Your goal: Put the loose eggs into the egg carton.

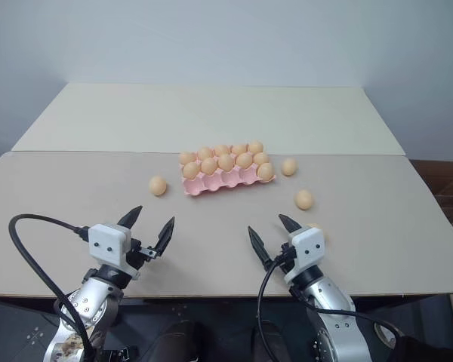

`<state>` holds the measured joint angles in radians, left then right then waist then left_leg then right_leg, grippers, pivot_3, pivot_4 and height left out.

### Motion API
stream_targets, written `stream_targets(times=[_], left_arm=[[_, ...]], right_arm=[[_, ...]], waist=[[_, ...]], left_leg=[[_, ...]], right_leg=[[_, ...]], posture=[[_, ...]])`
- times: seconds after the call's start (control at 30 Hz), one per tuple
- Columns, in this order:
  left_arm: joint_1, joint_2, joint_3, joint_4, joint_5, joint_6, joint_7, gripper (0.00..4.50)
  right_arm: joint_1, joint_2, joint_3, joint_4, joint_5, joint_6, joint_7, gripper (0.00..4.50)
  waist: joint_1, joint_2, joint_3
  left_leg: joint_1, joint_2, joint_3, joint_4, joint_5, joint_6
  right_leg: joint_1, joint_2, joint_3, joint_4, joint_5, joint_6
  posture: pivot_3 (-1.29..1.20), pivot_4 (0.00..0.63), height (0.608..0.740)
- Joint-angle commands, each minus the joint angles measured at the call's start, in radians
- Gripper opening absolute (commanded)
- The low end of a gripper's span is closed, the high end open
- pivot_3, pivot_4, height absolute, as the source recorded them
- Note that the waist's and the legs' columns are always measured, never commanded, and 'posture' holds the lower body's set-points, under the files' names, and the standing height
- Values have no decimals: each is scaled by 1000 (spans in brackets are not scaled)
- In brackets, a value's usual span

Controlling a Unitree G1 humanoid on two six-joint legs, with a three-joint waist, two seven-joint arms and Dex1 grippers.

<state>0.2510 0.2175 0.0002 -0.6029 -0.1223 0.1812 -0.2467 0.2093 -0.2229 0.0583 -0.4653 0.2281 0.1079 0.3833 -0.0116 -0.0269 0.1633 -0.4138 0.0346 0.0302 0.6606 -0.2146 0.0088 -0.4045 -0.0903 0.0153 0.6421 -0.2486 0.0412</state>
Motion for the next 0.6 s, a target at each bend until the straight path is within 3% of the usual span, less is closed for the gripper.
stream_targets(times=[0.03,0.6], left_arm=[[5,7,7,-50,-15,-2,-7,4046],[-26,39,-22,-68,-4,10,-28,4046]], right_arm=[[1,-3,-7,-25,3,-36,5,4469],[15,-40,-15,-68,8,-21,22,4469]], waist=[[0,0,0],[1,0,0]], left_leg=[[0,0,0,0,0,0],[0,0,0,0,0,0]], right_leg=[[0,0,0,0,0,0],[0,0,0,0,0,0]], posture=[[0,150,740],[0,150,740]])
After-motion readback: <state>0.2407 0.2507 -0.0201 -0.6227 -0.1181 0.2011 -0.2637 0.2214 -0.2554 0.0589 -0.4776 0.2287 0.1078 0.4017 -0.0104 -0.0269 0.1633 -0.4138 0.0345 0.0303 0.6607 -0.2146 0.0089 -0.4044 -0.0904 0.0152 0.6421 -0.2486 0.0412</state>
